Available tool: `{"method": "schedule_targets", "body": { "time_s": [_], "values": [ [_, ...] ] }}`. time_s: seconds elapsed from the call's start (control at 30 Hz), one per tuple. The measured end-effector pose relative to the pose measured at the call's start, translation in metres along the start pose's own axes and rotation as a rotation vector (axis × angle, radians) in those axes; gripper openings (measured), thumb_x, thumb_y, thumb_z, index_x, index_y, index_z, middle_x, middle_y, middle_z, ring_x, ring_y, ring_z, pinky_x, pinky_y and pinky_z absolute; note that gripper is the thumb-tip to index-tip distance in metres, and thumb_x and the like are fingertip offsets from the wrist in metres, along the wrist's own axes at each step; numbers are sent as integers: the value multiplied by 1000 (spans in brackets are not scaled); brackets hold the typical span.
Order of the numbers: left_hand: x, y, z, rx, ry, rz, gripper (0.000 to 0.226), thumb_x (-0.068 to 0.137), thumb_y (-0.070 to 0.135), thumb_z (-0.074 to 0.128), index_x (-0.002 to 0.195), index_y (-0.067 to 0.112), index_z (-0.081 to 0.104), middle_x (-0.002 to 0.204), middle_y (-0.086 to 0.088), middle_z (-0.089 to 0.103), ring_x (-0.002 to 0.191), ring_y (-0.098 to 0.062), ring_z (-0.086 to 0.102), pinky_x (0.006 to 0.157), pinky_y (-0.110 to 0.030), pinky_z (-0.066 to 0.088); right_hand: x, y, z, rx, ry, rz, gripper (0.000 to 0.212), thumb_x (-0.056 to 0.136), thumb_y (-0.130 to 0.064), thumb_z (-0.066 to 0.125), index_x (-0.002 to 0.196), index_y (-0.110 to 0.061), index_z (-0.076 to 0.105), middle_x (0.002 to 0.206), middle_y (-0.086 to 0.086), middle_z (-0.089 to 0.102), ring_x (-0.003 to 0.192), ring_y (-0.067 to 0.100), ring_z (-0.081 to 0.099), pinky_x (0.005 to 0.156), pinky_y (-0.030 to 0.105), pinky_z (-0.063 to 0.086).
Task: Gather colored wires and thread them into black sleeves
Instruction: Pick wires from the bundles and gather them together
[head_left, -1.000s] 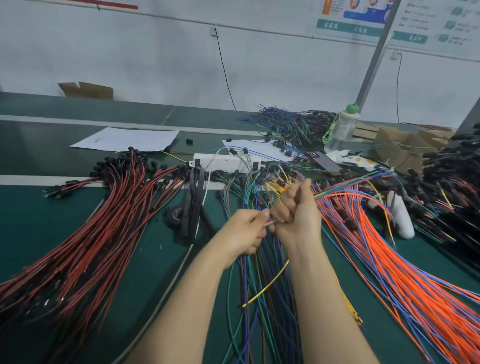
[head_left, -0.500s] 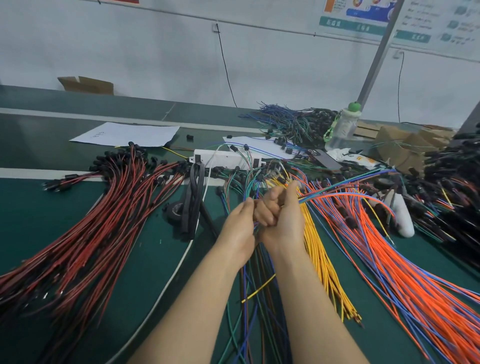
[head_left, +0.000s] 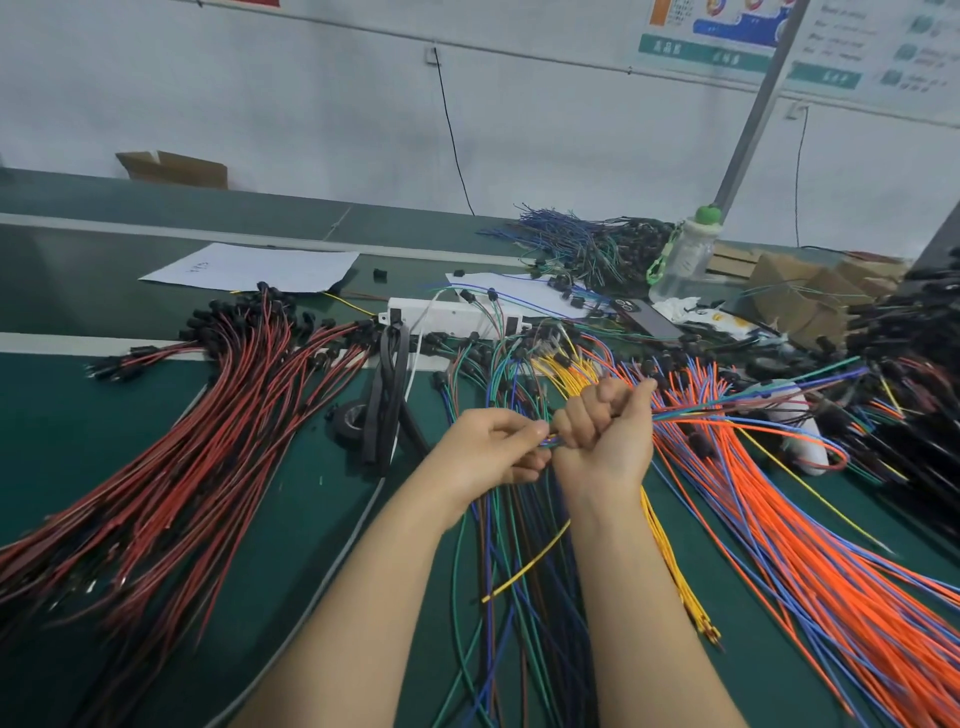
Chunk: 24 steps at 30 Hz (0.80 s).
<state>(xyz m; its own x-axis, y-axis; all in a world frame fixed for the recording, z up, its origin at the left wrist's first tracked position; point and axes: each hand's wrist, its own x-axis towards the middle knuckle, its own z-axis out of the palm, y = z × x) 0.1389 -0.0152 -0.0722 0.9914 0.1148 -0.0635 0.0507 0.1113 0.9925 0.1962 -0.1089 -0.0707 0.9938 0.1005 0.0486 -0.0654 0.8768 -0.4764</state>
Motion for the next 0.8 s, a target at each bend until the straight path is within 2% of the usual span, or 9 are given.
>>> {"method": "schedule_targets", "body": {
  "time_s": [0.2,0.27,0.37,0.5,0.7,0.8],
  "values": [
    [-1,-1,0,-15,2,54,8,88,0,60,82,5,60,71,-10,62,55,-4,60,59,-14,52,1,0,0,31,-4,30,52,102,-48,27,62,-15,34,37,-7,18,36,10,6,31,19,14],
    [0,-1,1,-4,9,94,9,88,-1,60,82,5,60,71,-11,62,54,-3,60,59,-13,51,0,-1,-2,128,7,60,53,102,-46,26,60,-16,34,37,-7,20,40,12,4,30,20,13],
    [0,-1,5,30,27,160,6,89,-2,58,86,2,60,69,-10,61,52,0,59,57,-12,50,1,-1,-6,283,47,86,51,103,-42,26,61,-16,35,37,-7,21,30,8,10,30,19,13],
    [0,-4,9,93,50,235,9,88,-2,59,82,4,58,68,-10,60,52,-1,59,57,-14,52,2,-4,-5,181,87,59,52,103,-43,26,60,-16,34,37,-7,21,28,7,15,31,20,12],
    [-1,-1,2,-60,-9,194,10,87,0,61,81,6,55,61,-3,63,52,-5,60,56,-15,51,-1,-1,-1,257,-5,166,53,103,-37,33,55,-15,41,39,-7,23,28,7,19,31,19,17],
    [0,-2,-1,-94,-36,174,12,87,1,61,82,7,53,58,2,64,52,-5,59,55,-16,51,-2,-2,0,291,-40,224,54,102,-38,34,54,-14,42,38,-6,23,30,7,13,28,19,19]
  ]
}}
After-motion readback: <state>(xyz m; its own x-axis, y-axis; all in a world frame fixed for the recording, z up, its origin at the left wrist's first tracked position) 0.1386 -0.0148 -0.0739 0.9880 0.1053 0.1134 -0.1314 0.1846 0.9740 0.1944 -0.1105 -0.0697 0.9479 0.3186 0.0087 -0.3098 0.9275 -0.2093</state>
